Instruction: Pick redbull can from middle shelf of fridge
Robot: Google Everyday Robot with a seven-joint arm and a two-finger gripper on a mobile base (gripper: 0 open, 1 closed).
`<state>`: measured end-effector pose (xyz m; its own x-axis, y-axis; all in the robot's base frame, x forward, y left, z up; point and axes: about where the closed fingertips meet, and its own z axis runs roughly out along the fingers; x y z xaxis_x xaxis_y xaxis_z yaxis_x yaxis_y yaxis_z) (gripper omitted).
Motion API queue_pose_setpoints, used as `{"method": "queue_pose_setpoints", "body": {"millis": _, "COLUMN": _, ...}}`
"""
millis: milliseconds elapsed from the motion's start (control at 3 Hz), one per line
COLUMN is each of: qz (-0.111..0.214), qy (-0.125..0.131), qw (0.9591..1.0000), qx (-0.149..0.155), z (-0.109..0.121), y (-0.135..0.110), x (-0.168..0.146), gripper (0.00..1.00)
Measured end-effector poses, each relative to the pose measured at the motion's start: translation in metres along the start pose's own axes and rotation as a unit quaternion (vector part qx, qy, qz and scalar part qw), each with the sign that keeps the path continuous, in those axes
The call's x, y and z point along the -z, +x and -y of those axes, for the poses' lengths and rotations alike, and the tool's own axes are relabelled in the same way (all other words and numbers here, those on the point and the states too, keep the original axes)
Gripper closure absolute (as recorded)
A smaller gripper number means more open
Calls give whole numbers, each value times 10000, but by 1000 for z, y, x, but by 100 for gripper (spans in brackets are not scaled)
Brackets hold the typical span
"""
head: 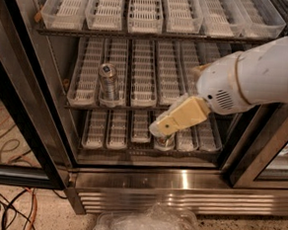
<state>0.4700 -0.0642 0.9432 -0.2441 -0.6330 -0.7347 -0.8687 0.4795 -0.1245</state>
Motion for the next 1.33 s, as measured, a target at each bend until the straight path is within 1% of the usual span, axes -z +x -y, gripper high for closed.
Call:
{"method": "queue_pose_setpoints", "body": {"millis": 333, "qz": 263, "qy": -116, "qw": 9996, "qx": 9, "z": -9, "y": -28, "x": -38, "gripper": 0}}
{"method": "queue_pose_setpoints", "body": {"millis": 667, "qz": 745, "qy": -277, "qw": 9960, "qx": -418, "z": -9, "y": -49, "x": -70, "gripper": 0}}
{"method": "queue_pose_setpoints", "body": {"millis": 1000, "qz": 1249, "qy": -273, "qw": 9827, "qx": -1338, "z": -26, "y": -64, "x": -89, "gripper": 0}}
{"method": "queue_pose_setpoints", "body": {"millis": 1333, "qz": 1377, "qy": 69, "qw": 9695, "qx": -2024, "z": -40, "y": -67, "x": -107, "gripper": 0}}
